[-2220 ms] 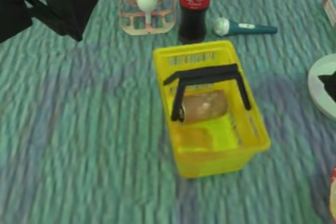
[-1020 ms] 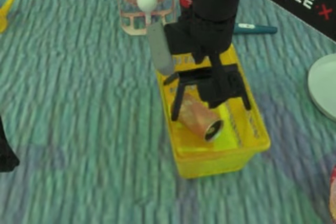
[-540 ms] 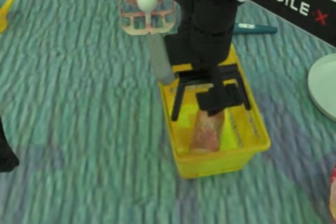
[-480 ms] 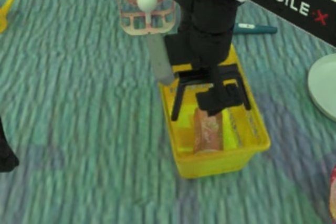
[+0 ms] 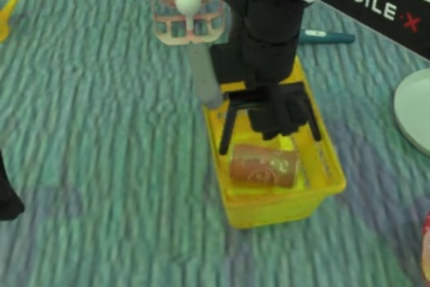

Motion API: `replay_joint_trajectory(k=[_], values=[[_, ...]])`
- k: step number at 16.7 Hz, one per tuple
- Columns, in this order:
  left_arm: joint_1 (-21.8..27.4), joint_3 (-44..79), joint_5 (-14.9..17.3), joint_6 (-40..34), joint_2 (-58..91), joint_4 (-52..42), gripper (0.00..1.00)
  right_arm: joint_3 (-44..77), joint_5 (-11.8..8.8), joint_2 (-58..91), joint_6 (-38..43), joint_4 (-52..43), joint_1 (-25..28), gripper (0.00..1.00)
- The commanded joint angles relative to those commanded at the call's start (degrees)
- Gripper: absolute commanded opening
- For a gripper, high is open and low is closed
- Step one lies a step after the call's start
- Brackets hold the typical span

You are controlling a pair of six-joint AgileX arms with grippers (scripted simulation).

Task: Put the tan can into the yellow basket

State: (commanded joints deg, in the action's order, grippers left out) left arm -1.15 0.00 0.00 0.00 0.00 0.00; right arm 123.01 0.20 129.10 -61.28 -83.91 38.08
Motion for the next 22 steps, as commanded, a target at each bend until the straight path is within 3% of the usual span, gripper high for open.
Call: replay_joint_trajectory(k=[7,22], values=[[0.0,0.0,0.0,0.0,0.0,0.0,1.0,0.0,0.0,0.0,0.0,0.0,0.0,0.02],[0.0,0.0,0.0,0.0,0.0,0.0,1.0,0.0,0.0,0.0,0.0,0.0,0.0,0.0]])
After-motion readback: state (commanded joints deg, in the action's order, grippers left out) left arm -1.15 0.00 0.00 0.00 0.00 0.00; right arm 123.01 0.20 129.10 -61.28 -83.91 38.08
